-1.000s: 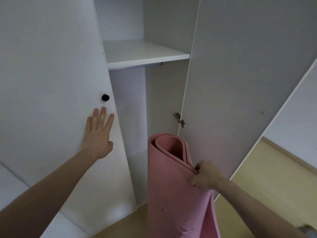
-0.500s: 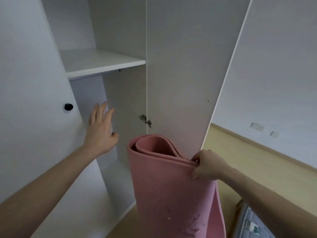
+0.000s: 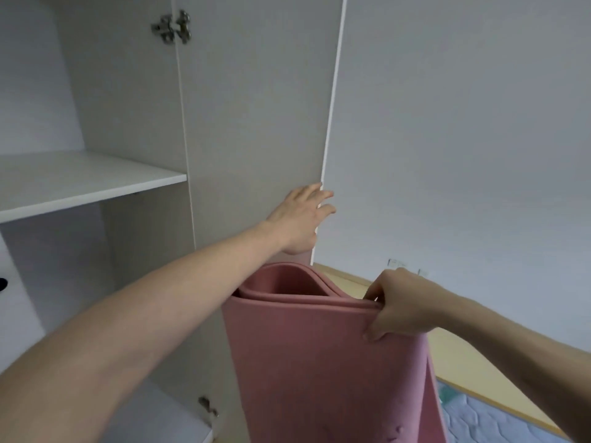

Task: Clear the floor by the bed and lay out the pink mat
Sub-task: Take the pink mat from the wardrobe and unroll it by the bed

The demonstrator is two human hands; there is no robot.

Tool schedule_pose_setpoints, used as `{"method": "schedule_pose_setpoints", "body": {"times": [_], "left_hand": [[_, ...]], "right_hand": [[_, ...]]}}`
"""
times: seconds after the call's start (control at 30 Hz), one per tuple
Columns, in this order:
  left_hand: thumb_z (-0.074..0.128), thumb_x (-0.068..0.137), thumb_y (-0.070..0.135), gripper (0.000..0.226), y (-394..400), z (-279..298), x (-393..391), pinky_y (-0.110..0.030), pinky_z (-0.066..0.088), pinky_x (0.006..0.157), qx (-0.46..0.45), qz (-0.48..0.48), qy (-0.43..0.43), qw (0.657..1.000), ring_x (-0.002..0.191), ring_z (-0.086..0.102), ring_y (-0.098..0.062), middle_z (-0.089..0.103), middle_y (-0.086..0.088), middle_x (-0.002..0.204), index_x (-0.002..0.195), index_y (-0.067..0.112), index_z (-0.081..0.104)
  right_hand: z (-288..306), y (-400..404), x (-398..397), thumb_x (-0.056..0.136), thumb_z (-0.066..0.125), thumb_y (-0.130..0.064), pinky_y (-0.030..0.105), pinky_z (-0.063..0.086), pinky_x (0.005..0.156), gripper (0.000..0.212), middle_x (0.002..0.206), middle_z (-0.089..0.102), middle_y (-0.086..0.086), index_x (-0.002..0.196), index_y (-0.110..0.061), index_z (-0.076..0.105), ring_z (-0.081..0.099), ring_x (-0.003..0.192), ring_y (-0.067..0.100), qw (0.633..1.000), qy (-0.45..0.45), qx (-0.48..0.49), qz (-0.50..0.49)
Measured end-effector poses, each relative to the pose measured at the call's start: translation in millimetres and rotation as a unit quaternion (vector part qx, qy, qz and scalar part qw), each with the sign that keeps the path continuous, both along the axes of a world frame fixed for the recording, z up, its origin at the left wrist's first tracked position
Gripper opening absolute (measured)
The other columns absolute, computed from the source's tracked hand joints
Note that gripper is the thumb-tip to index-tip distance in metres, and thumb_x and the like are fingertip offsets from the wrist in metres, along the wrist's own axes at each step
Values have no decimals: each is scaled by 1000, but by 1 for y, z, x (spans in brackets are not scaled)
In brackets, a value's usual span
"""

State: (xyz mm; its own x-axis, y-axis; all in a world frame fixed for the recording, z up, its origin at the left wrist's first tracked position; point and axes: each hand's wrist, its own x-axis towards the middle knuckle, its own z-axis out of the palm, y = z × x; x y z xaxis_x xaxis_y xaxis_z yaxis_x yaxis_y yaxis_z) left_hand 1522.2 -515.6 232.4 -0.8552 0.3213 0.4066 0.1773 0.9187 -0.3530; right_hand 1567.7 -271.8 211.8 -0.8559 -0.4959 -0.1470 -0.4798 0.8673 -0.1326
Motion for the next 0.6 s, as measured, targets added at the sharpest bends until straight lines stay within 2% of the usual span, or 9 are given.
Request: {"method": "schedule_pose_setpoints", "body": {"times": [0.1, 0.23, 0.37, 0.5, 0.6], "left_hand": [[52, 83, 22, 69, 10, 7, -32, -49, 15, 123, -86, 56, -11, 995, 153, 1, -32, 18, -3, 164, 150, 24, 39], [50, 83, 27, 60, 15, 5, -49, -68, 7, 116, -187, 137, -36, 972, 153, -8, -34, 27, -9, 160, 143, 18, 49], [53, 84, 29, 52, 20, 1, -48, -76, 5, 110, -239, 162, -31, 957, 149, 12, -31, 39, -14, 149, 133, 15, 59], [61, 85, 24, 50, 21, -8, -37, -83, 7, 104, -283, 150, -10, 947, 136, 30, -28, 45, -13, 136, 134, 15, 54], [64, 83, 17, 46, 18, -11, -26, -84, 9, 102, -285, 131, 14, 949, 127, 37, -28, 50, -11, 126, 129, 15, 57]], "right_hand": [[13, 26, -5, 52, 84, -53, 32, 61, 71, 55, 83, 72, -12, 104, -35, 79, 68, 79, 8, 1000, 3, 3, -24], [9, 54, -11, 52, 85, -51, 25, 58, 69, 56, 84, 71, -16, 105, -36, 78, 66, 79, 4, 999, -5, 15, -41], [-9, 78, -21, 51, 85, -51, 24, 58, 75, 59, 89, 70, -20, 108, -40, 77, 66, 85, 3, 997, -43, 36, -55], [-28, 97, -29, 52, 86, -50, 22, 55, 75, 60, 89, 70, -23, 111, -44, 76, 66, 86, 1, 993, -85, 70, -52], [-45, 107, -32, 55, 87, -45, 19, 51, 69, 58, 91, 70, -22, 112, -44, 76, 63, 84, 1, 989, -103, 81, -65]]}}
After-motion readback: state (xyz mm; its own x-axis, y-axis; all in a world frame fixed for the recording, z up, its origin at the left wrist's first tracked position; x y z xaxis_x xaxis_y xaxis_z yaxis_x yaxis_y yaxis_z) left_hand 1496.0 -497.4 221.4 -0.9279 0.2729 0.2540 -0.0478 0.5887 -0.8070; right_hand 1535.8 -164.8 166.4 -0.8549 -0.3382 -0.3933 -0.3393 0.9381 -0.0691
